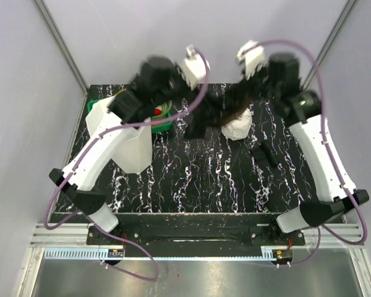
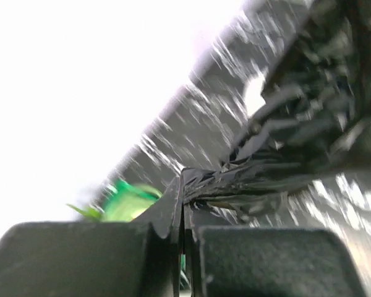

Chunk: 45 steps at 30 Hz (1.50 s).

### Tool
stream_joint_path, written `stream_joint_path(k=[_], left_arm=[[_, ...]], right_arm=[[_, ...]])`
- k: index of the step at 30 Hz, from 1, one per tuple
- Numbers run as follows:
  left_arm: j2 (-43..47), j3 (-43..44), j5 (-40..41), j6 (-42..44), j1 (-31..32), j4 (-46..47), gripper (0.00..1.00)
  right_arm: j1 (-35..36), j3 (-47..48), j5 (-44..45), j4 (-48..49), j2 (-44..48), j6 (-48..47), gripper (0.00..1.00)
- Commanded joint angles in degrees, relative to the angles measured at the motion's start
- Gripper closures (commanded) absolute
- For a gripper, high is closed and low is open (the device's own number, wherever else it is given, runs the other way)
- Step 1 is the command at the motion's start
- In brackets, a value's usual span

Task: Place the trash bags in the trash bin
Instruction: Unfold the trash bag at the center of the board.

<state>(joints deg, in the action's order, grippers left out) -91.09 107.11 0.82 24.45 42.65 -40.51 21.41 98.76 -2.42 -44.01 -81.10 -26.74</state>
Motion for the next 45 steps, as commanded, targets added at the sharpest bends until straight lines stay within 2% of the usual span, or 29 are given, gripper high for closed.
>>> stream_joint_path(k=[1, 3, 4, 5, 7, 9, 11, 12, 13, 14, 16, 19, 22, 24, 26, 27, 30, 31, 32, 33, 34, 36, 37, 38, 39, 41, 43, 45], left_arm=[[-6.88, 31.34, 2.51, -4.41, -3.98, 1.48, 1.0], [-9.1, 40.86, 5.92, -2.31, -4.16, 6.38, 1.0], [-8.24, 40.98, 7.95, -0.91, -4.24, 10.5, 1.0], [-6.84, 37.42, 9.8, 0.5, -4.59, 15.07, 1.0], [-0.53, 28.98, 12.01, 0.61, -6.87, 22.2, 1.0], [1.61, 25.96, 14.37, -1.93, -10.12, 21.98, 1.0], [4.59, 18.97, 13.87, -3.7, -12.32, 21.97, 1.0], [6.26, 14.84, 12.99, -4.14, -12.42, 21.44, 1.0], [7.84, 9.57, 9.85, -5.19, -12.33, 20.13, 1.0], [9.51, 4.65, 6.07, -5.72, -12.33, 18.47, 1.0], [11.89, -6.95, 4.55, -4.59, -11.19, 17.92, 1.0], [14.09, -14.98, 3.76, -3.44, -11.19, 17.22, 1.0], [13.14, -15.8, -1.86, -8.0, -9.44, 15.38, 1.0], [9.28, -11.69, -1.0, -7.84, -5.41, 13.71, 1.0], [0.77, 0.04, -1.08, -8.62, -3.9, 9.95, 1.0], [-4.05, 8.82, -1.34, -9.32, -3.81, 6.88, 1.0], [-16.89, 46.58, -1.44, -9.95, -3.2, 0.18, 1.0], [-18.15, 55.05, -1.09, -9.16, -2.06, 0.87, 1.0], [-16.24, 55.92, 0.92, -7.85, -0.74, 3.31, 1.0], [-11.96, 49.49, 1.29, -6.97, 0.31, 6.64, 1.0], [-5.65, 38.11, 0.42, -7.39, 0.41, 10.15, 1.0], [-0.6, 23.93, -3.95, -9.41, 0.41, 6.52, 1.0], [3.33, 11.67, -5.9, -9.77, 0.85, 7.98, 1.0], [6.59, -4.64, -6.18, -9.68, 1.37, 12.6, 1.0], [7.58, -16.64, -5.83, -9.25, 2.34, 14.3, 1.0], [6.28, -31.1, -5.22, -7.75, 3.57, 15.37, 1.0], [4.96, -34.77, -4.87, -6.79, 3.58, 15.11, 1.0], [5.66, -34.17, -3.46, -4.94, 3.05, 14.59, 1.0]], right_arm=[[-0.93, 32.9, 9.17, -2.3, -9.75, -3.31, 1.0], [-1.1, 50.66, 12.15, -4.85, -16.34, -4.54, 1.0], [-1.45, 58.75, 13.82, -5.64, -19.42, -5.68, 1.0], [-2.33, 64.13, 15.67, -5.56, -21.62, -6.21, 1.0], [-6.27, 66.21, 17.88, -3.81, -21.13, -5.0, 1.0], [-10.67, 57.22, 18.93, 0.64, -15.96, -2.8, 1.0], [-13.14, 38.62, 17.54, 9.85, -6.67, 0.1, 1.0], [-13.23, 26.34, 15.88, 15.82, -1.05, 1.42, 1.0], [-13.15, 16.04, 11.69, 19.89, 3.62, 3.26, 1.0], [-13.06, 7.58, 8.51, 19.75, 6.54, 4.75, 1.0], [-13.15, 0.24, 7.68, 14.85, 7.45, 6.09, 1.0], [-13.06, -13.3, 7.35, 16.14, 11.91, 4.15, 1.0], [-12.54, -15.96, -7.81, 11.68, 12.64, 12.39, 1.0], [-9.39, -14.66, -9.81, 9.39, 7.74, 14.17, 1.0], [-7.09, -6.26, -8.4, 6.5, 1.42, 13.82, 1.0], [-7.0, 2.31, -8.22, 3.87, -2.1, 13.74, 1.0], [-6.91, 37.16, -6.81, -5.27, -11.85, 13.38, 1.0], [-6.99, 48.34, -6.99, -7.56, -14.59, 13.99, 1.0], [-6.91, 53.85, -7.16, -6.54, -14.0, 13.82, 1.0], [-6.91, 50.42, -8.03, -4.09, -11.3, 13.74, 1.0], [-6.91, 44.04, -9.44, -2.33, -7.36, 12.86, 1.0], [-6.91, 19.06, -12.77, 6.6, 2.48, 11.72, 1.0], [-6.91, 3.18, -14.18, 11.09, 7.31, 11.28, 1.0], [-6.73, -8.99, -15.94, 12.18, 9.27, 11.19, 1.0], [-6.64, -19.55, -18.04, 11.76, 10.08, 10.84, 1.0], [-6.64, -33.31, -21.91, 11.93, 10.52, 8.47, 1.0], [-6.47, -38.36, -20.8, 10.36, 9.74, 5.22, 1.0], [-6.64, -38.99, -17.11, 6.85, 9.64, 2.06, 1.0]])
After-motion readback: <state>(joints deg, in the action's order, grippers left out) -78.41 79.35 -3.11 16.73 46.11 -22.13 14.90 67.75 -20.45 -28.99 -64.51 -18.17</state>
